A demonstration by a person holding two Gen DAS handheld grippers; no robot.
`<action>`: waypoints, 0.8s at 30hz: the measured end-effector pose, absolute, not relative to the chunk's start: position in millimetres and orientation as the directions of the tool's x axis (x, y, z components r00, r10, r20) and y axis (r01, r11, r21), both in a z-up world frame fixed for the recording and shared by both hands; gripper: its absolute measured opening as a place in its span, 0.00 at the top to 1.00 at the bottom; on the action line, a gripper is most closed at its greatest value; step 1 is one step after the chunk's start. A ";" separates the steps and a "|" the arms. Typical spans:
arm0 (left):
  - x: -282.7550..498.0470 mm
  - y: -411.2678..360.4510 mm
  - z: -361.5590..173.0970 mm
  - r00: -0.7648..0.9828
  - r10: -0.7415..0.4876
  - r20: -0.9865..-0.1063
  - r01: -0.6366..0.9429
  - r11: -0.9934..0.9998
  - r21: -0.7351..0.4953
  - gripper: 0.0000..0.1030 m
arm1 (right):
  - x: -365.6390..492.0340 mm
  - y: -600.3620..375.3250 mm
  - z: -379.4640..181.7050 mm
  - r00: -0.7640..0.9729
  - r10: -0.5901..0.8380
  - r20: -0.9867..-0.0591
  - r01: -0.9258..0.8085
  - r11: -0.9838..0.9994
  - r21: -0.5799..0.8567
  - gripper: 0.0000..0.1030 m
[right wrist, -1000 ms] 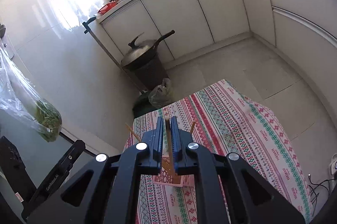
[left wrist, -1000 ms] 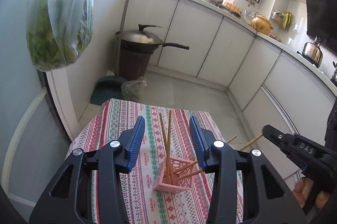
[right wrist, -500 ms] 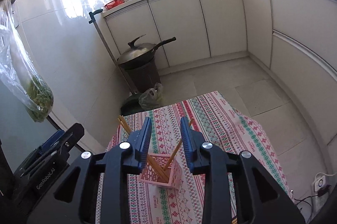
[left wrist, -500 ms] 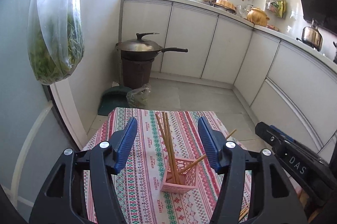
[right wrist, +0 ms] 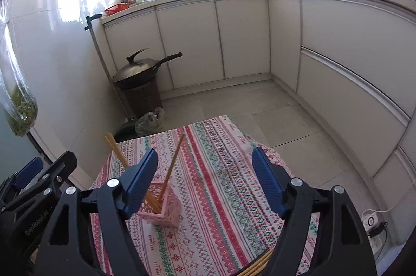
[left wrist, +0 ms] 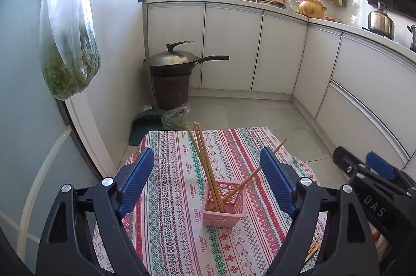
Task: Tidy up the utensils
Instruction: 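Move both open tools back to the chopstick pile, then grasp a chopstick with the left tool while the right tool grasps another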
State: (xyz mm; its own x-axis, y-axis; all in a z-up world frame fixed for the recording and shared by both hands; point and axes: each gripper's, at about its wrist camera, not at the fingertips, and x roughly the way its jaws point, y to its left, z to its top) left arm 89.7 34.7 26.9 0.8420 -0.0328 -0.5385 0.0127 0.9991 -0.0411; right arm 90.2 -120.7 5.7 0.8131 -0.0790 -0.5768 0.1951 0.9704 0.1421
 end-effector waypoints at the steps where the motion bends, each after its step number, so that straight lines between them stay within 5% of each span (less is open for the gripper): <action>1: 89.0 32.5 25.8 0.840 -0.035 -0.541 0.017 0.999 -0.039 0.20 | 86.9 -124.0 4.4 0.812 -0.095 -0.576 0.211 0.968 0.139 0.18; 3: 86.5 27.8 21.6 0.836 -0.043 -0.546 0.026 0.999 -0.039 0.07 | 78.5 -134.5 0.1 0.808 -0.123 -0.577 0.244 0.960 0.136 0.11; 11: 94.0 -26.7 -30.1 0.648 -0.178 -0.741 0.227 0.973 -0.036 0.07 | 30.8 -217.9 -31.3 0.711 -0.226 -0.665 0.423 0.894 0.149 0.06; 17: 102.5 -113.8 -111.4 0.336 -0.230 -0.914 0.446 0.893 -0.061 0.07 | -9.6 -298.2 -72.9 0.614 -0.099 -0.783 0.564 0.750 0.347 0.06; 24: 116.7 -178.6 -172.2 0.198 -0.157 -0.967 0.512 0.858 -0.035 0.08 | -21.0 -322.4 -100.1 0.563 -0.009 -0.826 0.592 0.702 0.396 0.07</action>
